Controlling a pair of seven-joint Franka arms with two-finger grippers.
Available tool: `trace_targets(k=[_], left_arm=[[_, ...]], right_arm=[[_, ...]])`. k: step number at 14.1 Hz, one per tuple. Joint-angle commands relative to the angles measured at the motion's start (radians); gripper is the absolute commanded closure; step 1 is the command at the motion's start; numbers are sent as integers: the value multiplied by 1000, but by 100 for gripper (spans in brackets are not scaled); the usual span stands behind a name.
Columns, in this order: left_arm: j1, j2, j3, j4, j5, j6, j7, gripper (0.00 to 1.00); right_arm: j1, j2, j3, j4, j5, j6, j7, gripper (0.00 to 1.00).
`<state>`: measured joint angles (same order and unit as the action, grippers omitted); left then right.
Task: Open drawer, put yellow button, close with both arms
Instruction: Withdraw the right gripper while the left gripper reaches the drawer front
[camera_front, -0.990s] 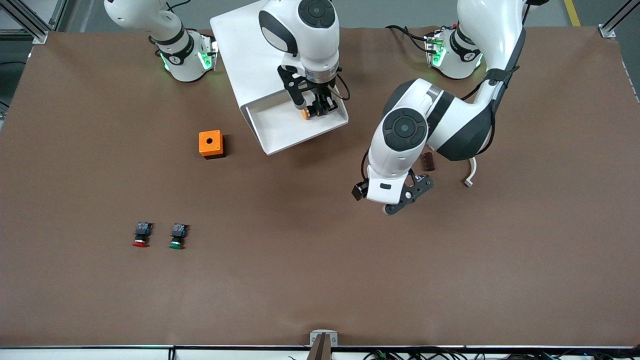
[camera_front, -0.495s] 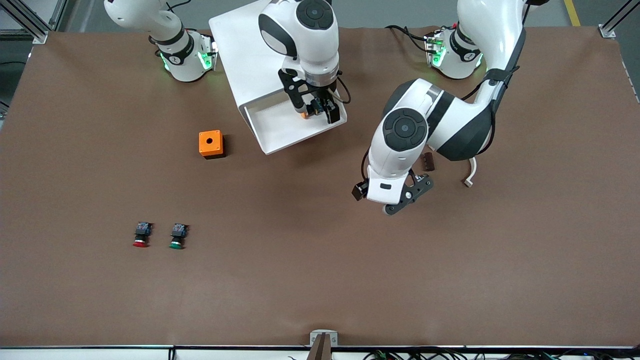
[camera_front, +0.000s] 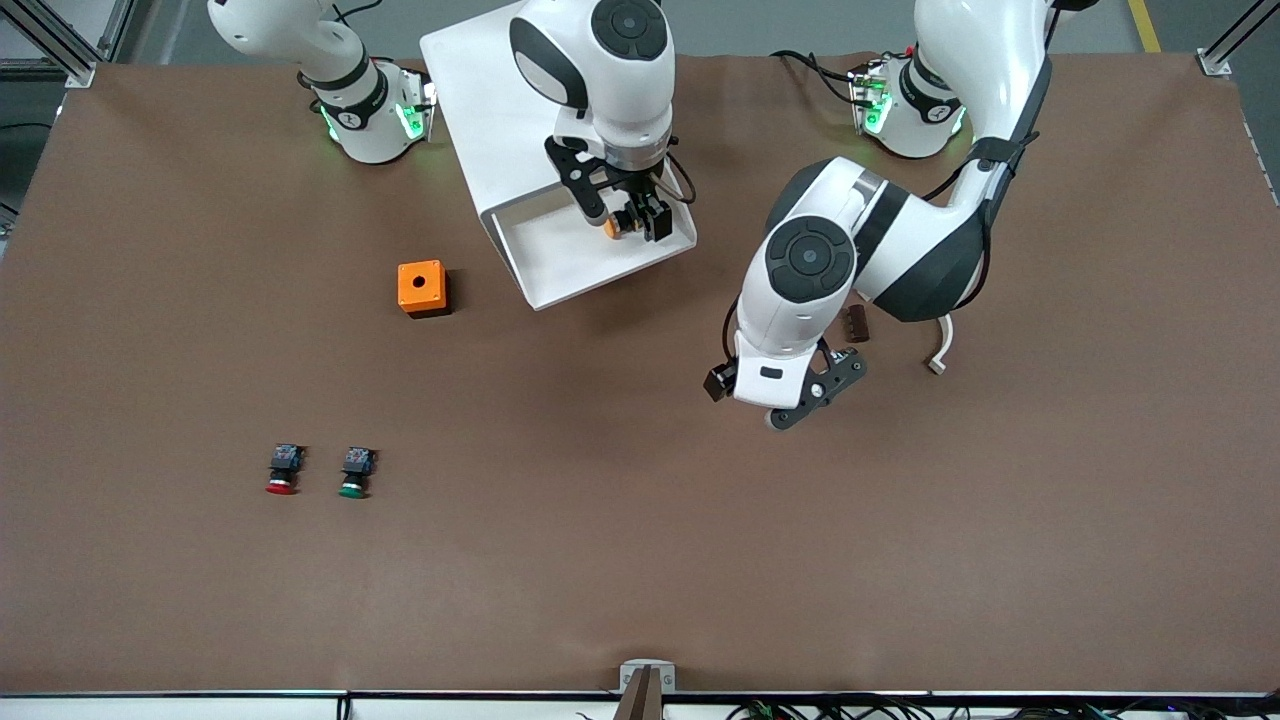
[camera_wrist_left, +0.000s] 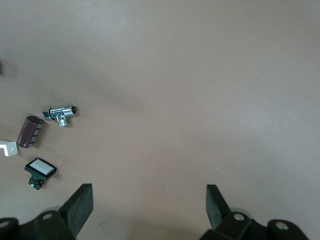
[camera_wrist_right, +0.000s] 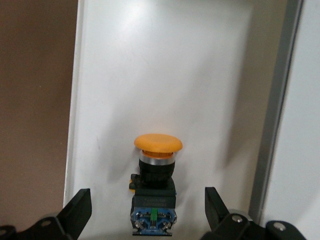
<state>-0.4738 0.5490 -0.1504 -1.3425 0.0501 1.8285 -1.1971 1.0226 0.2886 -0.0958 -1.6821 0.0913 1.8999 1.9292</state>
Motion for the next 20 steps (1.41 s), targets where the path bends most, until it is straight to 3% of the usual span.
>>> trace_targets(k=[1,8,13,20], left_arm=[[6,-27,-6,-23,8,-8,-1,1],[-11,-23,-8,-26,8,-8,-1,1],[-48,-18,-9,-26,8,-8,-4,1],[-115,-14,-9,-24,7,0,7,1]], right_arm=[[-45,-13,7,44,12,-70,-68,0],[-183,-31,5,147,51,-270,-297,0],[-349,-103,4,153,51,-412,-592,0],[-625,-157,2,150,42,-507,-1024,0]])
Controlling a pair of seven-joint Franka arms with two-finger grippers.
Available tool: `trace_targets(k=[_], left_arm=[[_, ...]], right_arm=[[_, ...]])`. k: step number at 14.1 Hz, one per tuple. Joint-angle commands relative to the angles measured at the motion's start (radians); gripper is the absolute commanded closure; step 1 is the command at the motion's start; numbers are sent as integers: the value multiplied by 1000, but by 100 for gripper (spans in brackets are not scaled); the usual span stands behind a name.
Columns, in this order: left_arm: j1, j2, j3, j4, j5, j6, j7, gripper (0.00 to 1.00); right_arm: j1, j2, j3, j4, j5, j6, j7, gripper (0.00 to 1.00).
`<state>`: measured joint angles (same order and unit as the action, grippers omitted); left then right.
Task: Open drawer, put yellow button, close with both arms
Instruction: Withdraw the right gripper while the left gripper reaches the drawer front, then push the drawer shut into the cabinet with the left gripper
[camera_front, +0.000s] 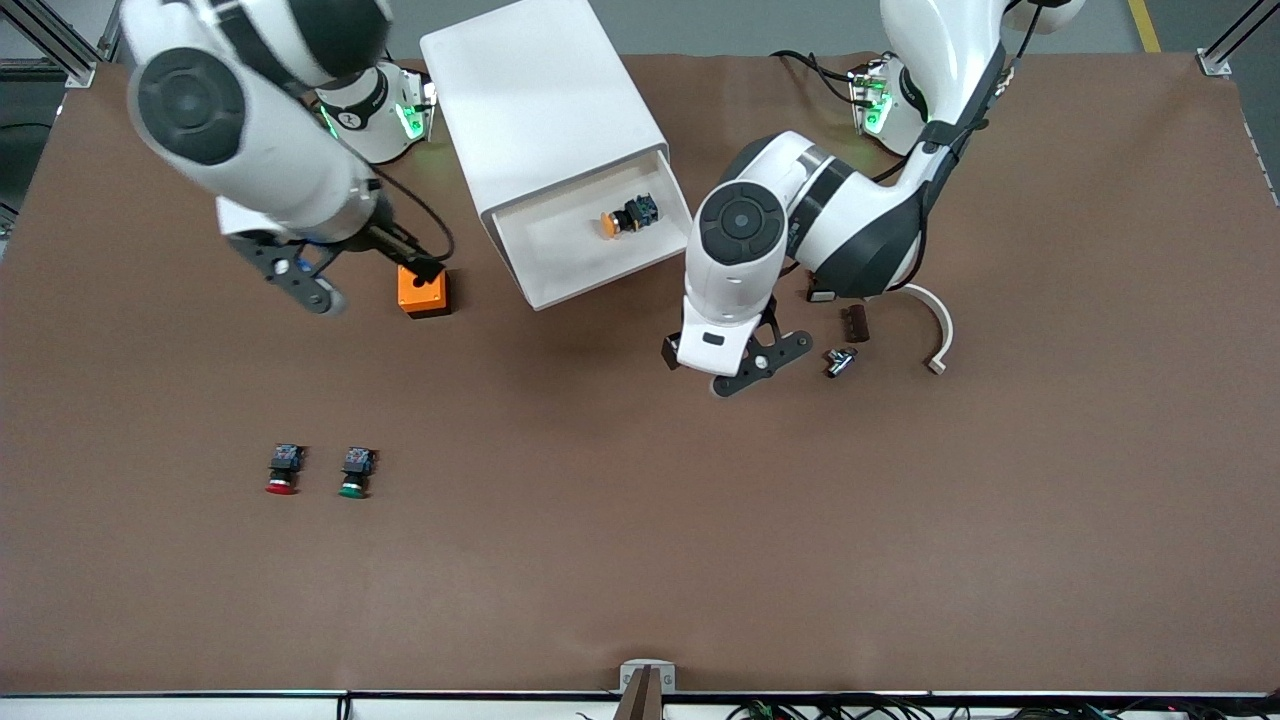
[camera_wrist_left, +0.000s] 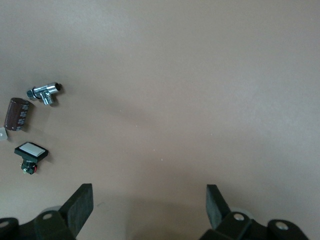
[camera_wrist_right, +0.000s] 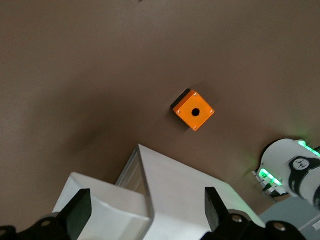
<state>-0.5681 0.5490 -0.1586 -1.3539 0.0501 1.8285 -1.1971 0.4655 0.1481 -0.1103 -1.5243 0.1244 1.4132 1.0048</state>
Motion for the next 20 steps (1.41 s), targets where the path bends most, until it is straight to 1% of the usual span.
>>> trace_targets(k=[1,5,7,8,10,12,14,18,20], left_arm=[[-26,-9,-2,-10,8,2,7,1],[-68,12,-7,-10,13,11,8,1],[-102,19,-7,-13,13,59,-7,1],[-113,26,-7,-11,11,84,-12,1],[-124,26,-7,-11,10,106,-13,1],[-162,28,-7,-13,7,136,-18,1],[-177,34,-7,-11,8,138,-54,1],[-210,35,-7,-16,7,138,-90,1],[-223,37,-7,-19,7,137,-102,1]], right_arm=[[-99,-27,17,-11,3,-25,-157,0],[-238,-51,17,-13,-11,-36,-403,0],[-300,-55,17,-13,-25,-34,-492,0],[-326,-55,17,-13,-32,-34,-512,0],[-363,-55,17,-13,-64,-34,-615,0],[-401,-50,18,-13,-80,-22,-702,0],[-413,-47,18,-11,-80,-13,-744,0],[-427,-45,18,-4,-101,-13,-938,0],[-427,-45,18,13,-104,-20,-980,0]])
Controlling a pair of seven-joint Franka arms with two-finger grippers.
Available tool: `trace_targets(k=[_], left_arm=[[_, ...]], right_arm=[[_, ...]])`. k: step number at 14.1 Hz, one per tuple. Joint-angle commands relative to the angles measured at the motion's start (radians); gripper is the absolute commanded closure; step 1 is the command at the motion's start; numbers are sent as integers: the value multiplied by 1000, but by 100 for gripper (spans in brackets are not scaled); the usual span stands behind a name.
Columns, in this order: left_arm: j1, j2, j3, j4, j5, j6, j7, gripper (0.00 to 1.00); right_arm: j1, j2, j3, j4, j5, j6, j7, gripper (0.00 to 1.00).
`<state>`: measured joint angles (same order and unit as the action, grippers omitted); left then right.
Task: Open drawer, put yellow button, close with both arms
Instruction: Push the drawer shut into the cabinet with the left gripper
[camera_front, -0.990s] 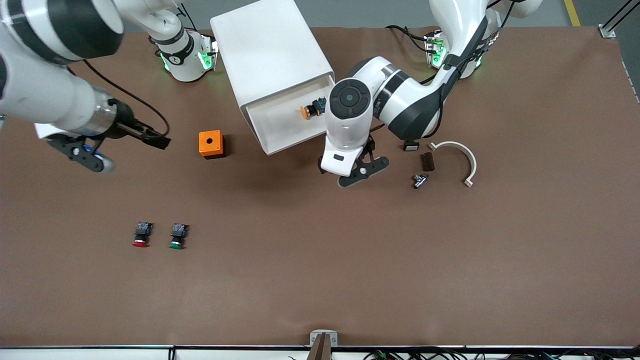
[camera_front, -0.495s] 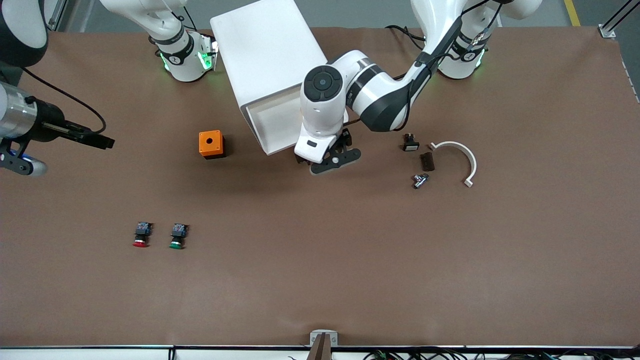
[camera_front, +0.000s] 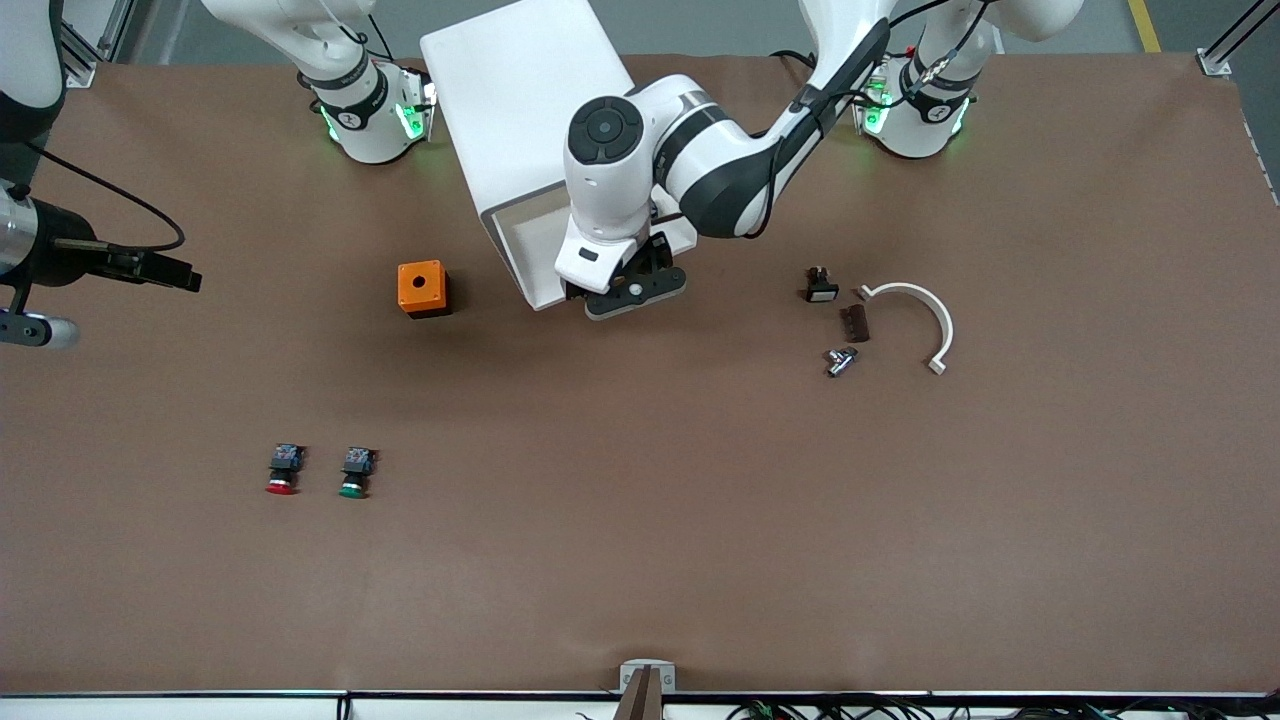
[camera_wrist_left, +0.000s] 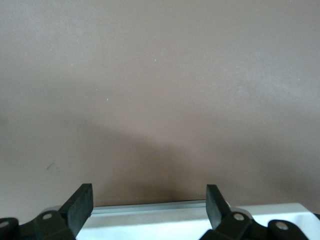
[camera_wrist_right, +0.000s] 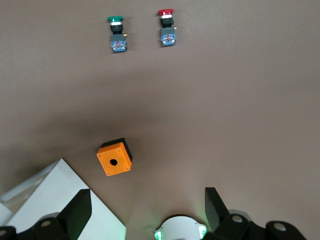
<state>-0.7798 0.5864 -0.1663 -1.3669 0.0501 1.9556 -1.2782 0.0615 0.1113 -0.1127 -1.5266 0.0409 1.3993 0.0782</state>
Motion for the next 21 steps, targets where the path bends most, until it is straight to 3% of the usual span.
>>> trace_targets(k=[1,9,15,21], left_arm=[[-15,0,1,-12,7,9,-21,1],[-49,-8,-4,-47,-82,0,-44,1],[-49,-7,-16,-55,-241,-3,-44,1],[-47,0,-16,-70,-406,-3,-41,1]], right_arm=[[-25,-8,22,25,-19,-8,-55,0],[8,-7,25,29,-70,-2,-60,0],[-46,-1,22,39,-61,10,-126,0],[-75,16,21,128,-38,1,-155,0]])
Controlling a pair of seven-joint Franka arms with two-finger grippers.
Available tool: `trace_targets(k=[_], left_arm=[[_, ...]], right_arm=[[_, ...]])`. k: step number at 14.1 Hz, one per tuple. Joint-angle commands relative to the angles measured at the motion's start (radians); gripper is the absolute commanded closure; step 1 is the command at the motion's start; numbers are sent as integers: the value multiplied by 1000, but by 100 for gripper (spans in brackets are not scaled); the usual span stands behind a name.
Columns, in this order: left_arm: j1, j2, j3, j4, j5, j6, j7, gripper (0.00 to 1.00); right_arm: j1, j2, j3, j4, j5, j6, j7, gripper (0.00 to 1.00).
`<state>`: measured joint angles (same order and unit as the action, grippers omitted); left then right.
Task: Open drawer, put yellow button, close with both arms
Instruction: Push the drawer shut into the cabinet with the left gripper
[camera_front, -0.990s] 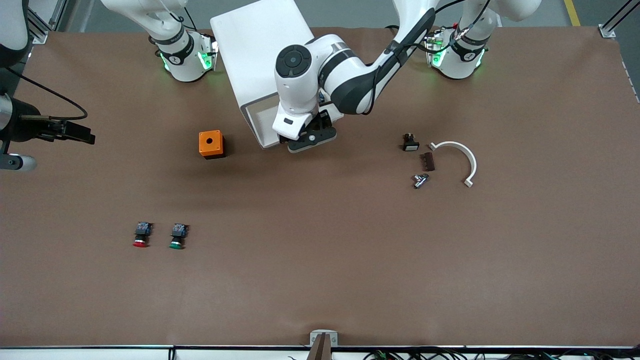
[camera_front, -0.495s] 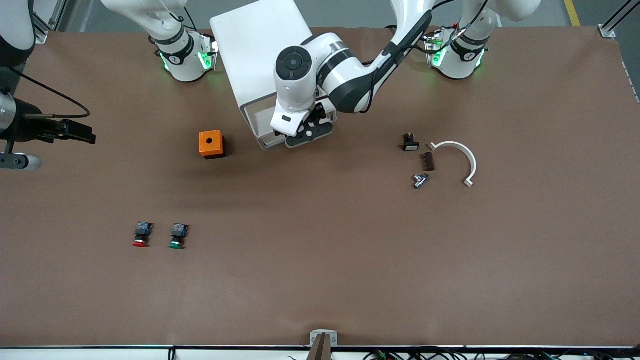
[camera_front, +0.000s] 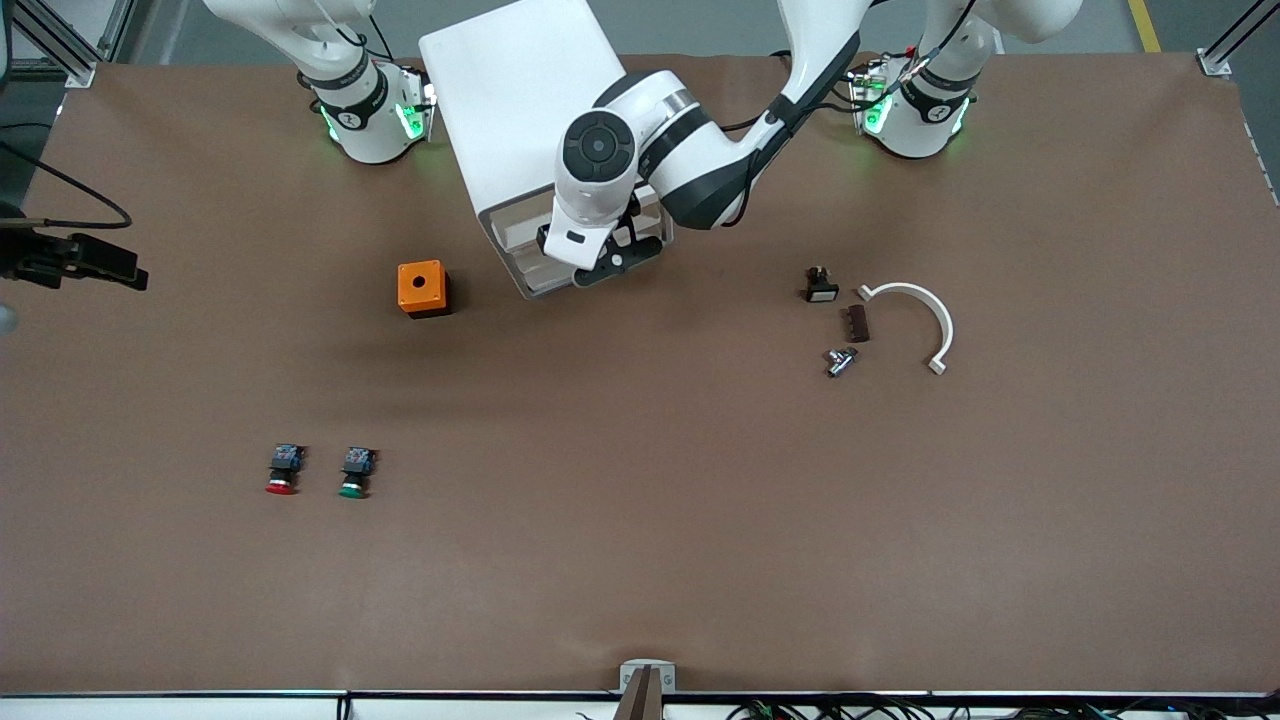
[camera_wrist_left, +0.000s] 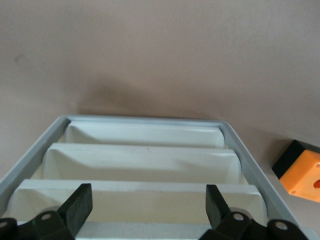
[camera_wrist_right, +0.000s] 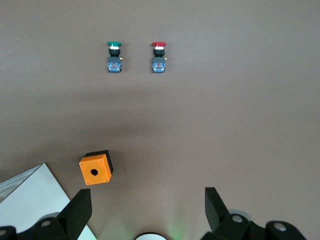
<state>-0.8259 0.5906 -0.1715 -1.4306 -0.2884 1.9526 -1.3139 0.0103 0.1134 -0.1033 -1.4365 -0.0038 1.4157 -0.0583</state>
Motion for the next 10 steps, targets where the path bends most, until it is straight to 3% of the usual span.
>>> trace_targets(k=[1,7,10], left_arm=[[-1,1,-11,-8,-93,0,-7,1],[5,9,-11,-47,-210,0,-10,1],[13,8,-11,-51,-213,0,-15,1]], right_arm=[[-38,6,11,36,40,-17,-37,0],[-55,-38,13,28,50,-90,-100,0],[-56,-43,13,25,50,-89,-101,0]])
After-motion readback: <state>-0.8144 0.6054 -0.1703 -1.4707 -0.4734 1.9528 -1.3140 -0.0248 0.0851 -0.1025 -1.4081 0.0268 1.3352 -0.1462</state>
